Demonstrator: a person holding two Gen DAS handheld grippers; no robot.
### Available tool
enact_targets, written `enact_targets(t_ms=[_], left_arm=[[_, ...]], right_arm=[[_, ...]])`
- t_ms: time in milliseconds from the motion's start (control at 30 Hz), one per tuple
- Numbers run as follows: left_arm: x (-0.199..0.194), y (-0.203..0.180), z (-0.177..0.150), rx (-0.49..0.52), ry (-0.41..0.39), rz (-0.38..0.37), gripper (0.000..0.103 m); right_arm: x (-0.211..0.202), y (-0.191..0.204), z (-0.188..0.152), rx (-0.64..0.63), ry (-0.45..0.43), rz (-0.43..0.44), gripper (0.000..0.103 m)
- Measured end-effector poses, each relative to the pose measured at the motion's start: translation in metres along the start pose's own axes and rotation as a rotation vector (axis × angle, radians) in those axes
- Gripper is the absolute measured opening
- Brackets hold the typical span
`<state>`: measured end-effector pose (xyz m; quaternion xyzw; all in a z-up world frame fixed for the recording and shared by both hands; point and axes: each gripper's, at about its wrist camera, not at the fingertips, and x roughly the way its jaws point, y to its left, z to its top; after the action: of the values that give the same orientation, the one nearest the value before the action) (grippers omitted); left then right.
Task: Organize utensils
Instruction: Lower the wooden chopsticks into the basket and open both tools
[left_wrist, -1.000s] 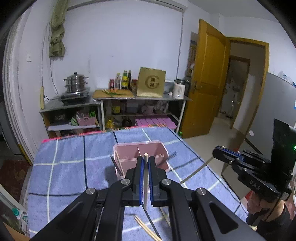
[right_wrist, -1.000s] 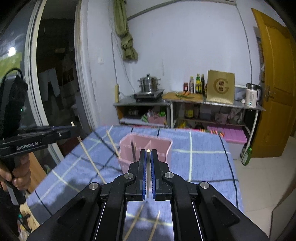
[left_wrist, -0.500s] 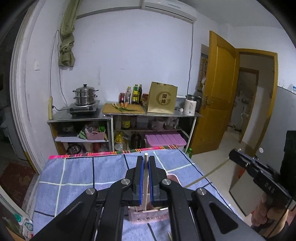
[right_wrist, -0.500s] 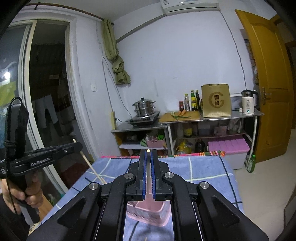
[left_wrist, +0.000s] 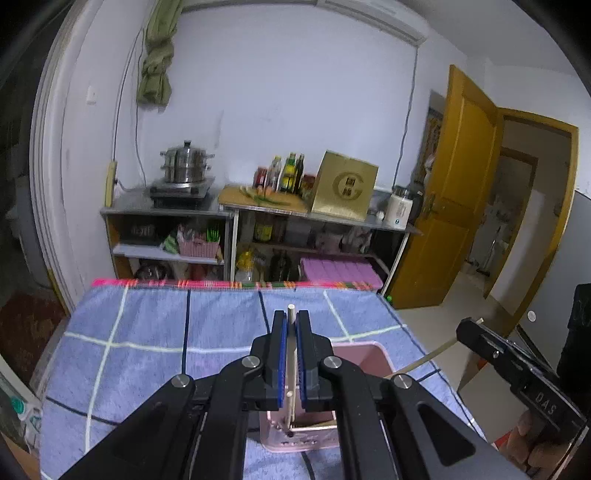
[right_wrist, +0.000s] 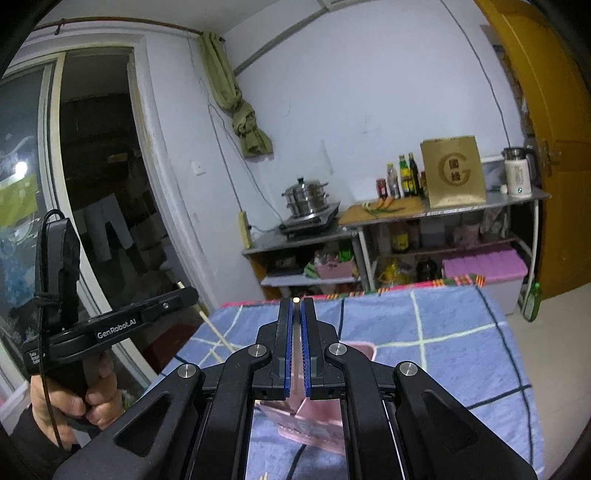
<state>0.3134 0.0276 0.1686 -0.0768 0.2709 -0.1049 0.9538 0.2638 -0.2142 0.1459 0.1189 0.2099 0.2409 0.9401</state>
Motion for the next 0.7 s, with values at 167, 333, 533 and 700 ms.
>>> enact_targets(t_ms=[167,333,533,700], left_arm=[[0.017,0.009,-0.013,-0.014,0.058,0.006,0.005],[0.022,0.011,-0.019,-0.020,0.082,-0.007,0.005],[0.022,0.006,-0.023,0.001,0.088,-0.011,0.006],[0.013,0.006,-0.023,0.007,0.072,-0.008,0.022]], right_arm=[[0.018,-0.003,-0.014,0.005,0.062,-0.006,0.004],[0.027,-0.007,-0.022,0.007,0.105,0.001,0.004],[0.030,-0.002,-0.028,-0.015,0.128,-0.009,0.005],[0.023,0.001,-0.028,-0.026,0.119,-0.016,0.011]])
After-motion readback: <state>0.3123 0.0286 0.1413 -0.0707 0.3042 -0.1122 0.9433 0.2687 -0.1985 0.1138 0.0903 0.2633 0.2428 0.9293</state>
